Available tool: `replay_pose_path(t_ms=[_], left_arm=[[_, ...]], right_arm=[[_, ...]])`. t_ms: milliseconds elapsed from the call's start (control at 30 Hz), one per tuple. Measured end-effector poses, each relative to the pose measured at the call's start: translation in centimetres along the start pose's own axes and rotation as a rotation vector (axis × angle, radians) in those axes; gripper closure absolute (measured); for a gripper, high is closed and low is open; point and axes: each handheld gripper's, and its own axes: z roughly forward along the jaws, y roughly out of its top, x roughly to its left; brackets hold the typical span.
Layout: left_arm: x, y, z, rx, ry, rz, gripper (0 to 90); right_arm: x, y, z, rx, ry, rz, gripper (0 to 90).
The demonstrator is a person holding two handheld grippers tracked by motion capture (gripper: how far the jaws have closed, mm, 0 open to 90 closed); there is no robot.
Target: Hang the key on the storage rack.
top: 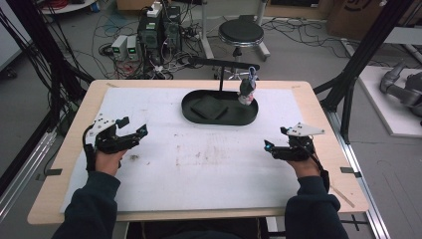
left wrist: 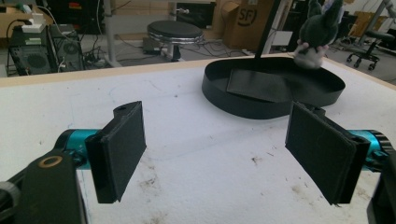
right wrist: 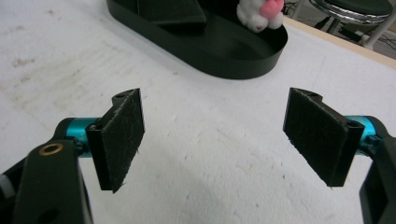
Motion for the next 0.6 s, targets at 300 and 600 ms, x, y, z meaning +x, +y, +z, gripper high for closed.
replay_pose_path(t_ms=[300,600], left_arm=[[-0.29,-0.1,-0.24,-0.001,-0.003,0.011,20.0],[-0.53,-0.23,-0.01,0.01,-0.012,0.019,20.0]], right_arm=[[0.01,-0.52,-0.28,0.013,-0.013,0.013,21.0],[-0.36,-0.81,-0.31,0.015,-0.029,0.018,21.0]])
